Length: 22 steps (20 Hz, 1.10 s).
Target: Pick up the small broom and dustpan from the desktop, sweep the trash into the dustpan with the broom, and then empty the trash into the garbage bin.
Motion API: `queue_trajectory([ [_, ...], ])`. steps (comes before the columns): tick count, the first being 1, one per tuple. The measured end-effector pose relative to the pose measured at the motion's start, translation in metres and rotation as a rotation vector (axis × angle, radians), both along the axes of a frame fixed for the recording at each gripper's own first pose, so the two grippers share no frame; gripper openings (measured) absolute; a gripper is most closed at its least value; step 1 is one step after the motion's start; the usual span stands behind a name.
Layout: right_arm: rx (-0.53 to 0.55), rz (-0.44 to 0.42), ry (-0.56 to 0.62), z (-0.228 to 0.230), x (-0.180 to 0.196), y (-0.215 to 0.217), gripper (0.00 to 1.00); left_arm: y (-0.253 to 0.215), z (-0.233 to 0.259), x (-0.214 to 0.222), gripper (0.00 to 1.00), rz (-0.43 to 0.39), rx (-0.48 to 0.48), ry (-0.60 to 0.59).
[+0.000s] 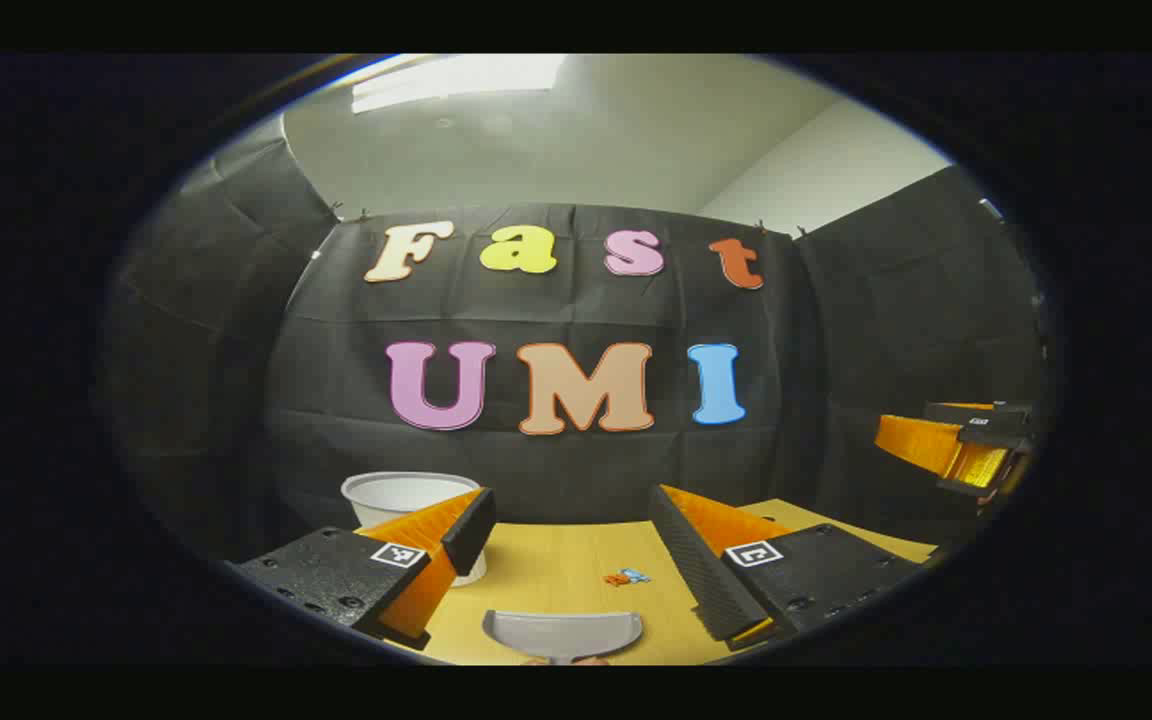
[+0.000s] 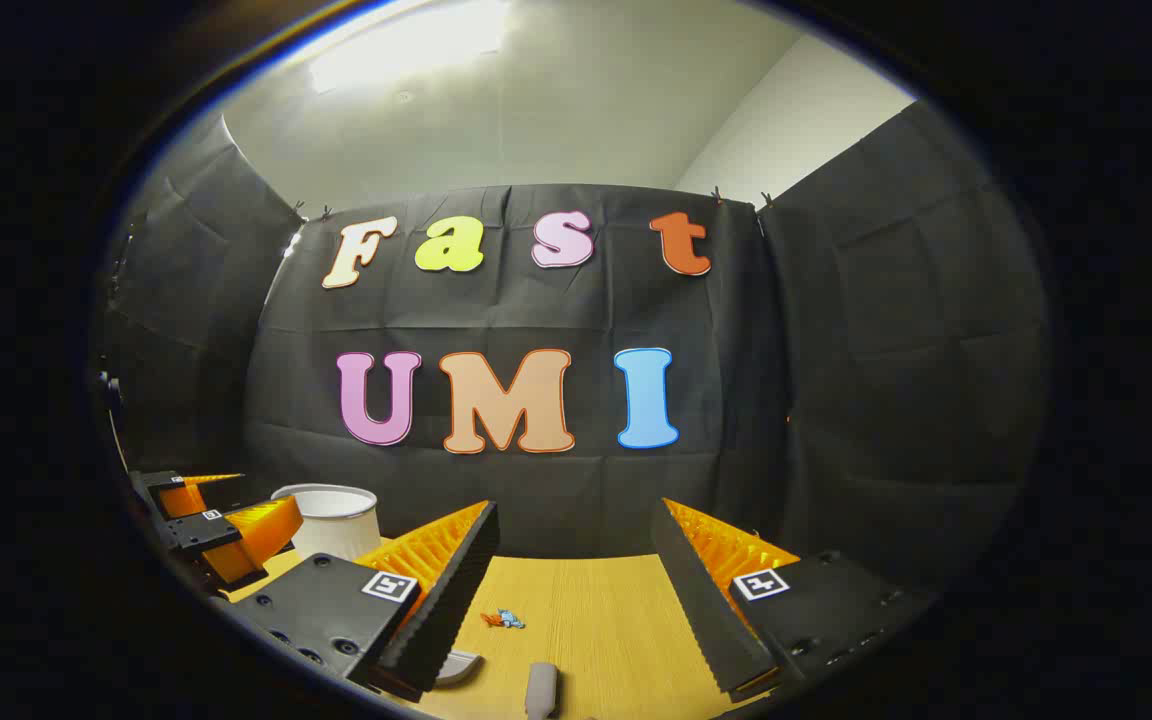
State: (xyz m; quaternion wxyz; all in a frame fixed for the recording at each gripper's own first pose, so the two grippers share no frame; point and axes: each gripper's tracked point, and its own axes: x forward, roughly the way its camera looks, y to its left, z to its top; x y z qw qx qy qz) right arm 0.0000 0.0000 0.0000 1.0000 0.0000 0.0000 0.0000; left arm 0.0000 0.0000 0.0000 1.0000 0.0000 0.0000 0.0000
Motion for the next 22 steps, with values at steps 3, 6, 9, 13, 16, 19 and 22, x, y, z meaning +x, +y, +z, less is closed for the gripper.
queue_trajectory([
  [3, 0.003, 0.004, 0.000, 0.000, 0.000, -0.003, 0.98, -0.004, 0.001, 0.001, 0.93, -0.003, 0.000, -0.002],
  [6, 0.000, 0.002, 0.000, 0.000, 0.000, -0.006, 0.99, -0.006, -0.002, 0.000, 0.93, 0.001, 0.004, 0.004],
  [9, 0.002, 0.004, 0.002, 0.000, 0.002, -0.008, 0.98, -0.006, -0.001, 0.000, 0.93, 0.008, 0.015, 0.005],
  [13, 0.016, 0.010, 0.012, -0.002, 0.005, -0.009, 0.99, -0.007, 0.000, -0.001, 0.92, 0.013, 0.030, 0.004],
  [16, 0.023, 0.013, 0.013, -0.002, 0.006, -0.009, 0.99, -0.007, 0.001, 0.000, 0.93, 0.014, 0.037, 0.000],
  [19, 0.020, 0.014, 0.014, -0.002, 0.008, -0.009, 0.98, -0.008, 0.000, 0.001, 0.93, 0.013, 0.038, 0.001],
  [22, 0.018, 0.016, 0.017, -0.004, 0.010, -0.007, 0.98, -0.006, -0.001, 0.001, 0.93, 0.015, 0.041, 0.001],
])
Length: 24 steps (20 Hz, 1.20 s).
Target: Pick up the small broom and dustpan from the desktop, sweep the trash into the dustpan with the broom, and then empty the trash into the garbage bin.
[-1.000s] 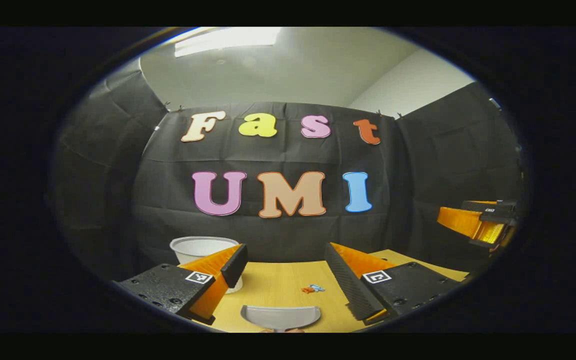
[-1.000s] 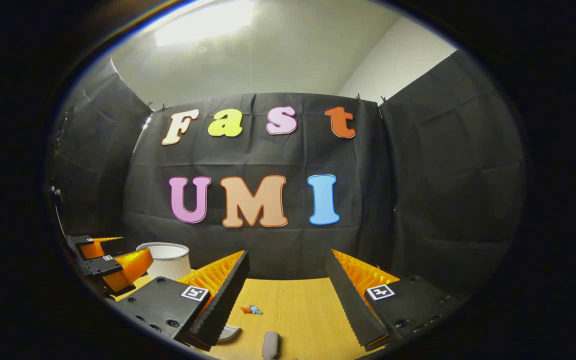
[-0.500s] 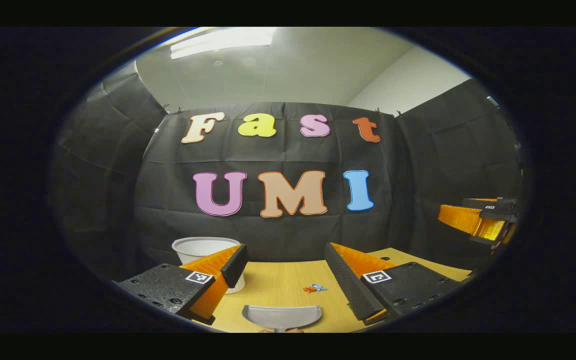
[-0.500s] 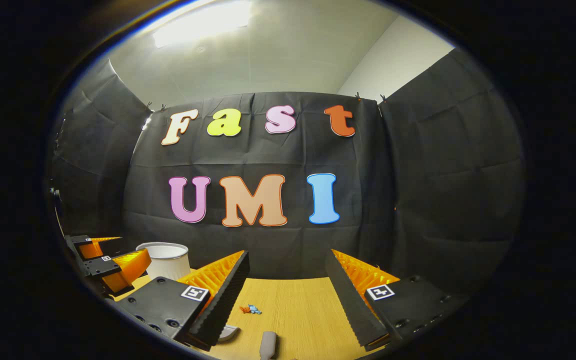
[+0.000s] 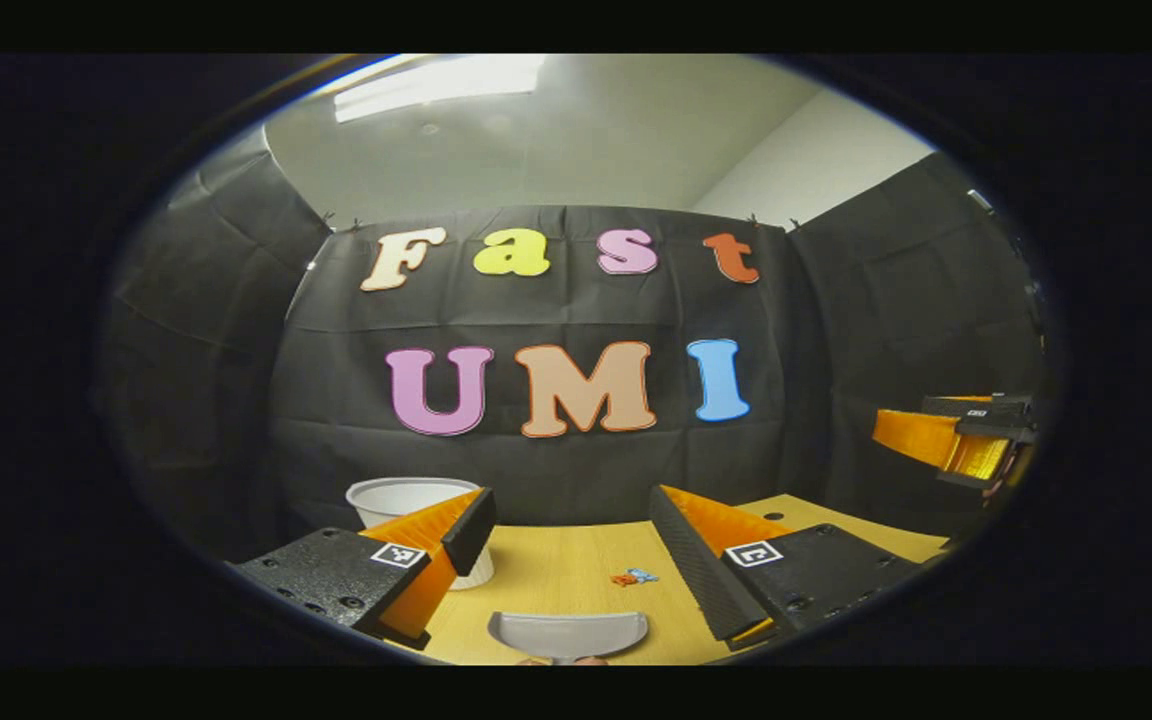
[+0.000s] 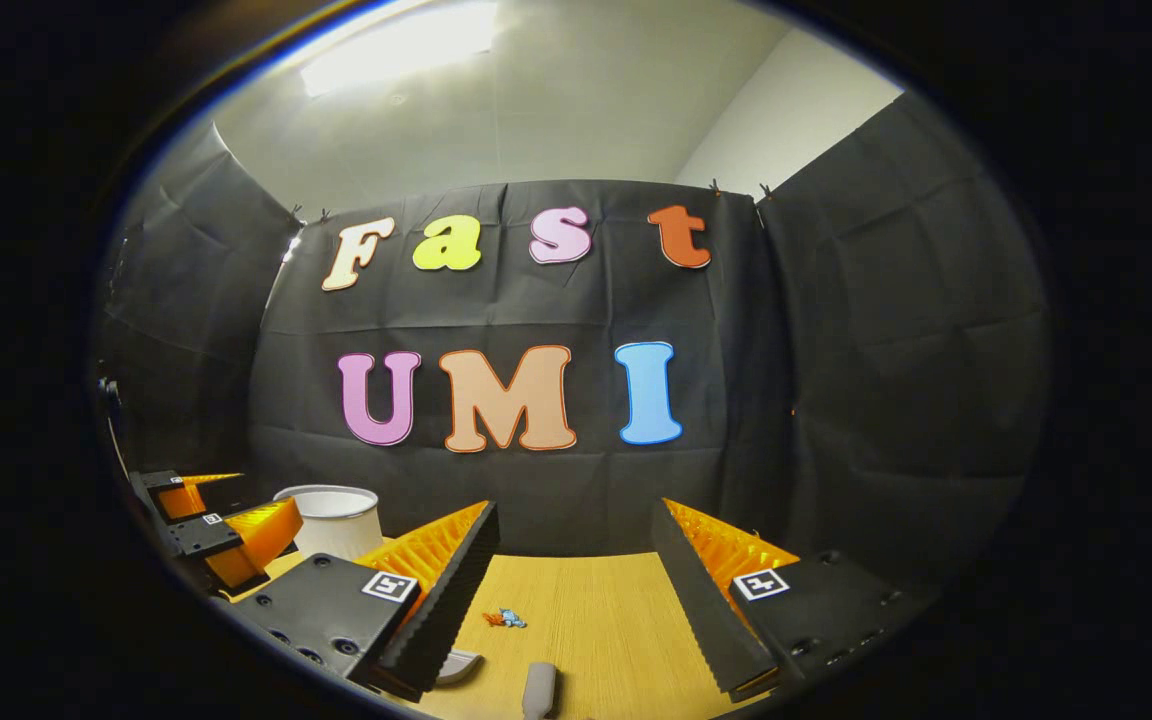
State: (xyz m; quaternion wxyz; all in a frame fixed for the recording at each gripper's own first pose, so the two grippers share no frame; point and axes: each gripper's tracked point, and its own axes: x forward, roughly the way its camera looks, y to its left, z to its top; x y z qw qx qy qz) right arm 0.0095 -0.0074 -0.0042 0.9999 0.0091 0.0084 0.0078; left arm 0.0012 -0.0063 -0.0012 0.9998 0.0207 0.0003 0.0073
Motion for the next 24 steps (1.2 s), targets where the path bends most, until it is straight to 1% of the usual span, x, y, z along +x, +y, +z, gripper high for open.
queue_trajectory([
  [18, -0.017, 0.035, 0.030, -0.008, 0.005, 0.022, 0.99, 0.021, -0.007, -0.002, 0.92, 0.021, 0.008, 0.021],
  [24, -0.025, 0.051, 0.075, -0.023, 0.007, 0.031, 0.98, 0.023, -0.023, -0.004, 0.93, 0.007, 0.003, 0.068],
])
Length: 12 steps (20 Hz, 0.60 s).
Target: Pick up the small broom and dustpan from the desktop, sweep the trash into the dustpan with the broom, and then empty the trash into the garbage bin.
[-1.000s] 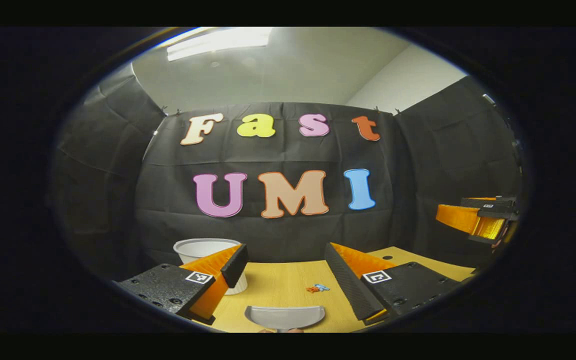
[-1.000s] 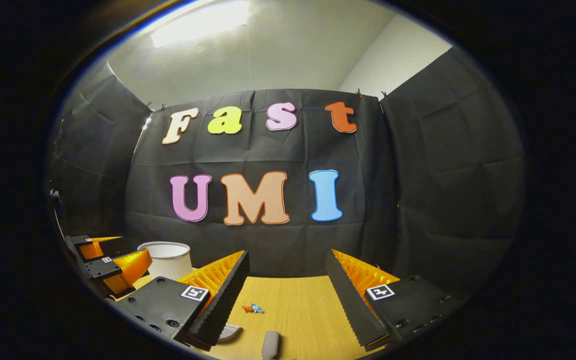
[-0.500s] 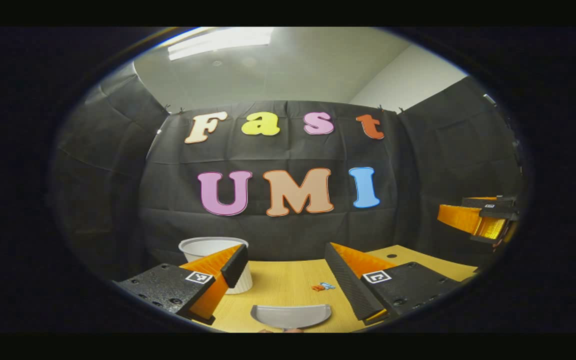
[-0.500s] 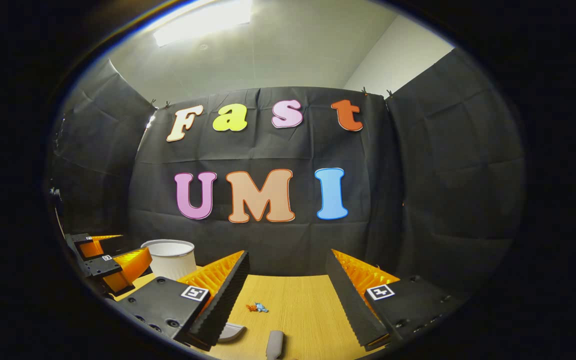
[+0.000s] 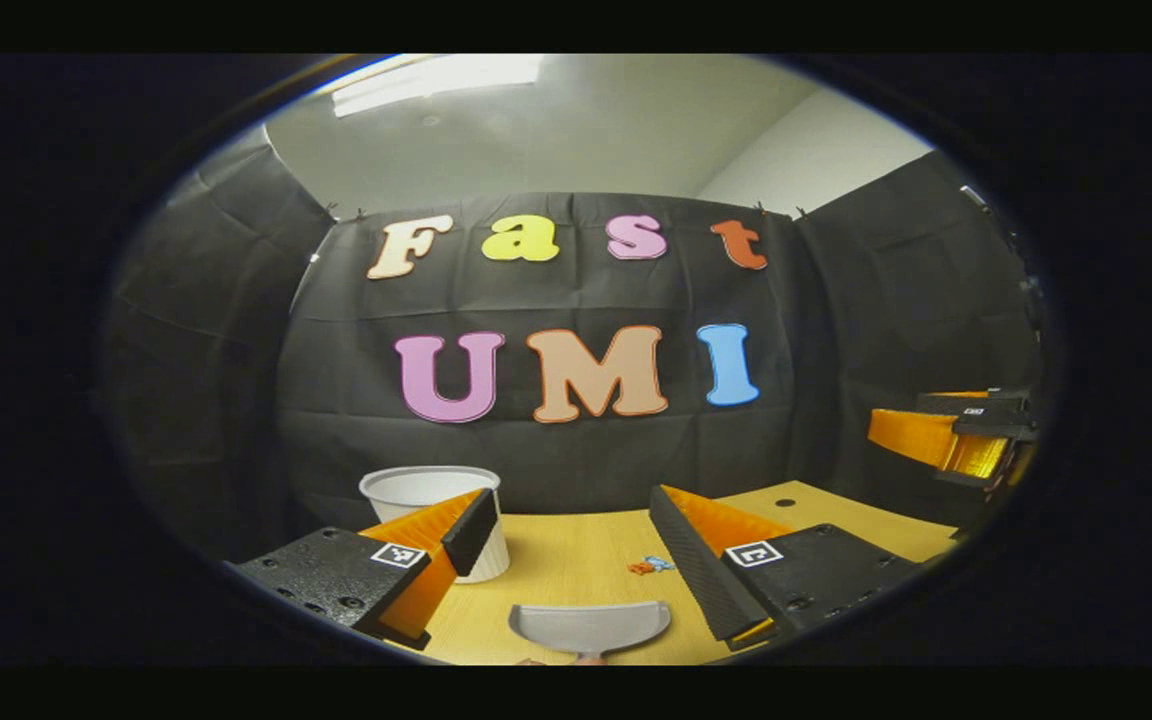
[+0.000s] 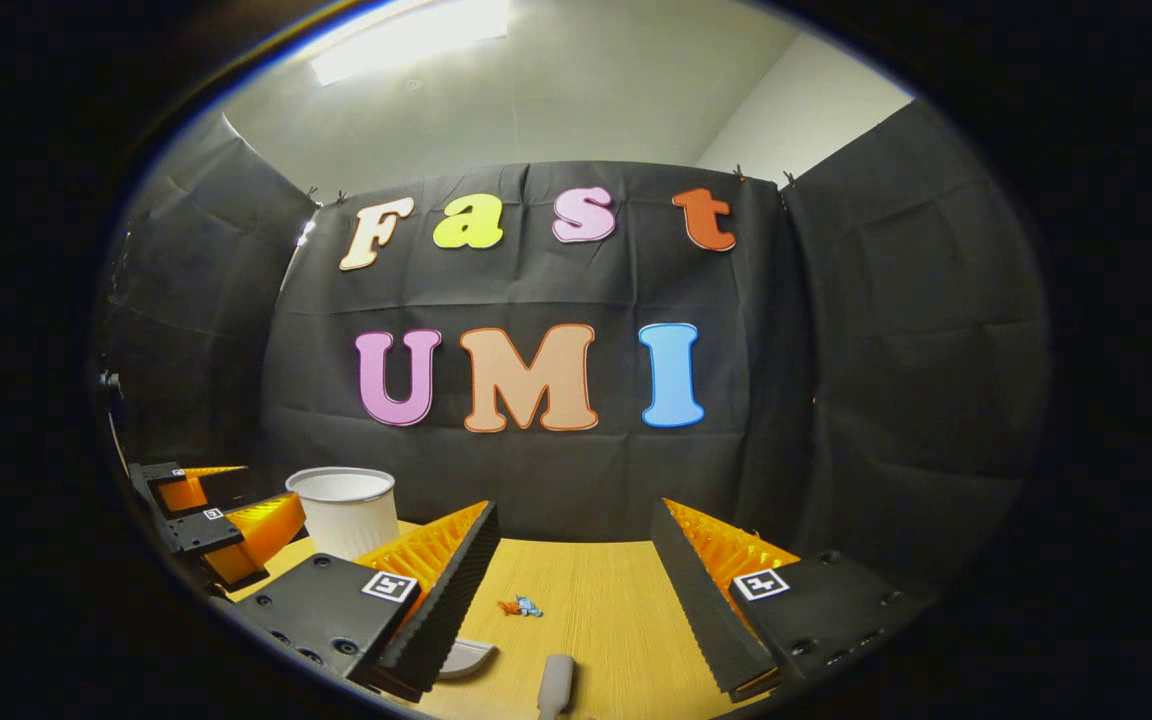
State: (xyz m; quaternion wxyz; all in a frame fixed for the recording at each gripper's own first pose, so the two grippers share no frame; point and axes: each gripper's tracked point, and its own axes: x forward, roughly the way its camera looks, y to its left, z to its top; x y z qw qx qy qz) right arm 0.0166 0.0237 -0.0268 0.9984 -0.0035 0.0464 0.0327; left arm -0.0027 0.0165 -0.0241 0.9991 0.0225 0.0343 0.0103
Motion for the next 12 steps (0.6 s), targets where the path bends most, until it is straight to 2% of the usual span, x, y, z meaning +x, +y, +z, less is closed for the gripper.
queue_trajectory([
  [7, -0.005, 0.032, 0.168, -0.058, 0.002, 0.011, 0.99, 0.004, -0.074, -0.011, 0.93, -0.006, -0.028, 0.190],
  [12, -0.084, 0.064, 0.367, -0.133, -0.006, 0.018, 0.99, 0.002, -0.141, -0.028, 0.93, -0.026, 0.000, 0.369],
])
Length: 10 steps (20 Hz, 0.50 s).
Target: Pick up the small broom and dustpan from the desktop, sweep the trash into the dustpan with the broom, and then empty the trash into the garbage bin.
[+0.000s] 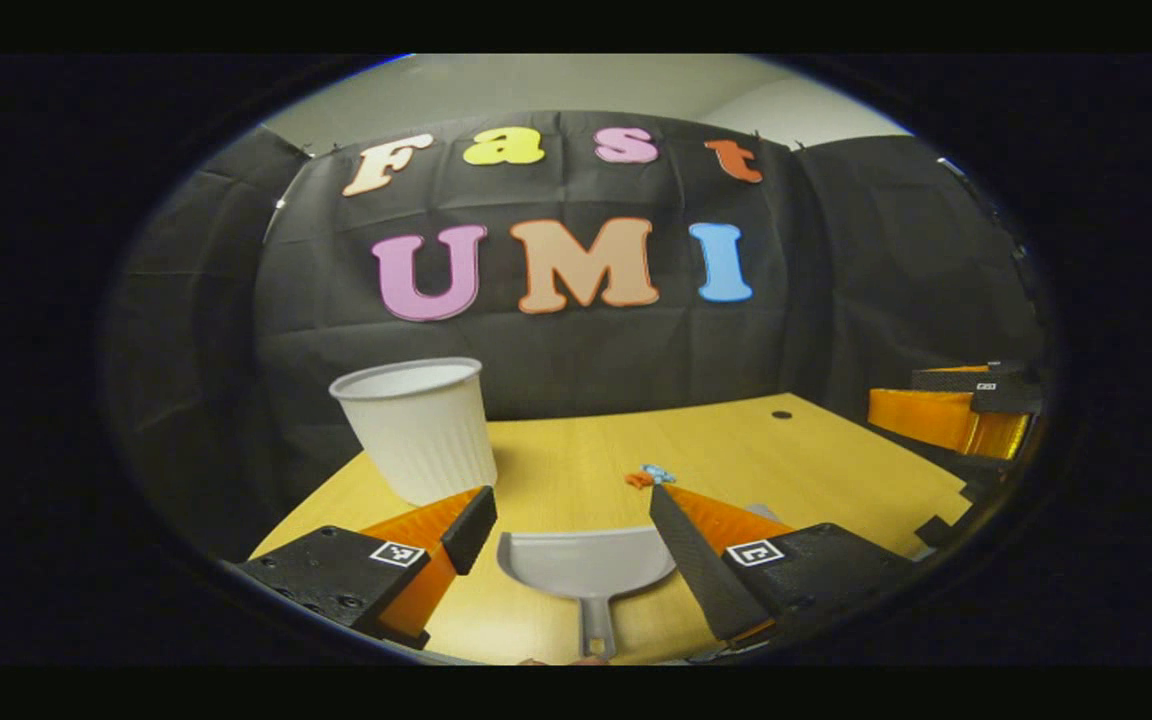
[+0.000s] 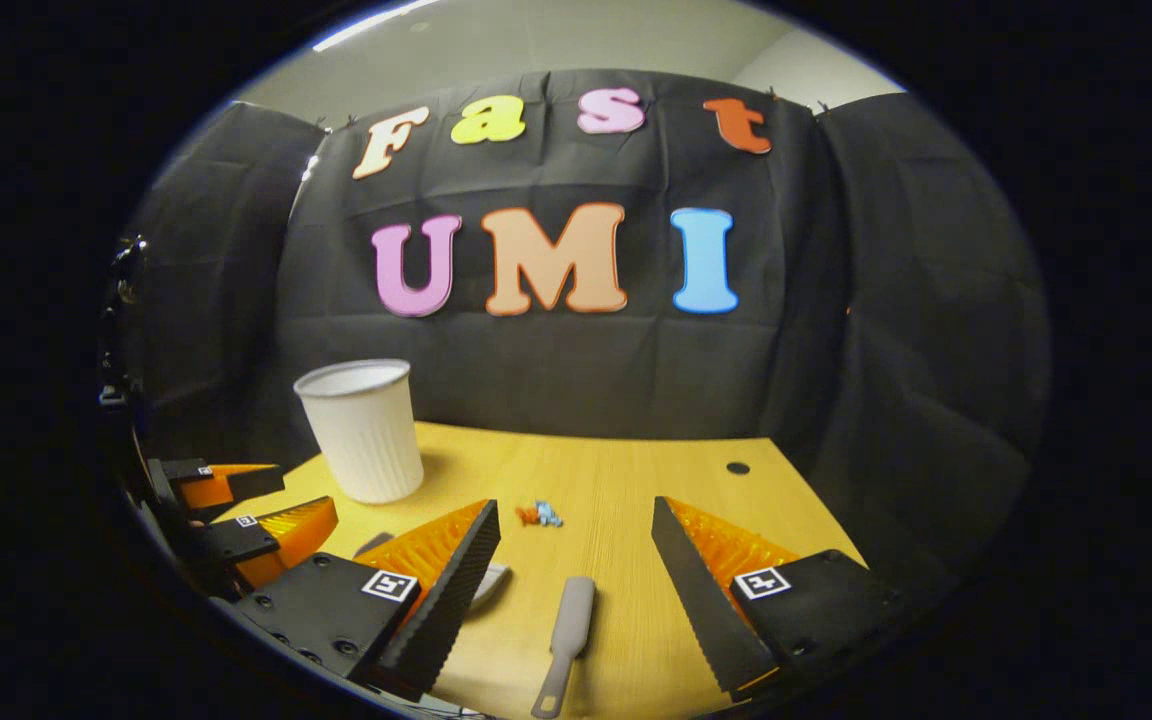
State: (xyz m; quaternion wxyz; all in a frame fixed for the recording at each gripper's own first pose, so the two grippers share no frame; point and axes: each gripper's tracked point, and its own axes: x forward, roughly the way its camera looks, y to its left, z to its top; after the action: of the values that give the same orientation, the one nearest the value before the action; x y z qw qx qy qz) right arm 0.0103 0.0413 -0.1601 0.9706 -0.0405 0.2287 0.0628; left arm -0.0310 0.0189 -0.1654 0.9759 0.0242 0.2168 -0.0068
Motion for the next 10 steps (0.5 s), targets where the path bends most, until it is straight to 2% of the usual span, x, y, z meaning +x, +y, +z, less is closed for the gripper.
queue_trajectory([
  [5, -0.077, 0.059, 0.233, -0.079, -0.018, 0.007, 0.99, 0.007, -0.065, -0.024, 0.92, 0.006, 0.030, 0.163],
  [10, -0.102, 0.050, 0.531, -0.155, -0.037, -0.001, 0.99, 0.008, -0.137, -0.062, 0.94, 0.027, -0.008, 0.453],
])
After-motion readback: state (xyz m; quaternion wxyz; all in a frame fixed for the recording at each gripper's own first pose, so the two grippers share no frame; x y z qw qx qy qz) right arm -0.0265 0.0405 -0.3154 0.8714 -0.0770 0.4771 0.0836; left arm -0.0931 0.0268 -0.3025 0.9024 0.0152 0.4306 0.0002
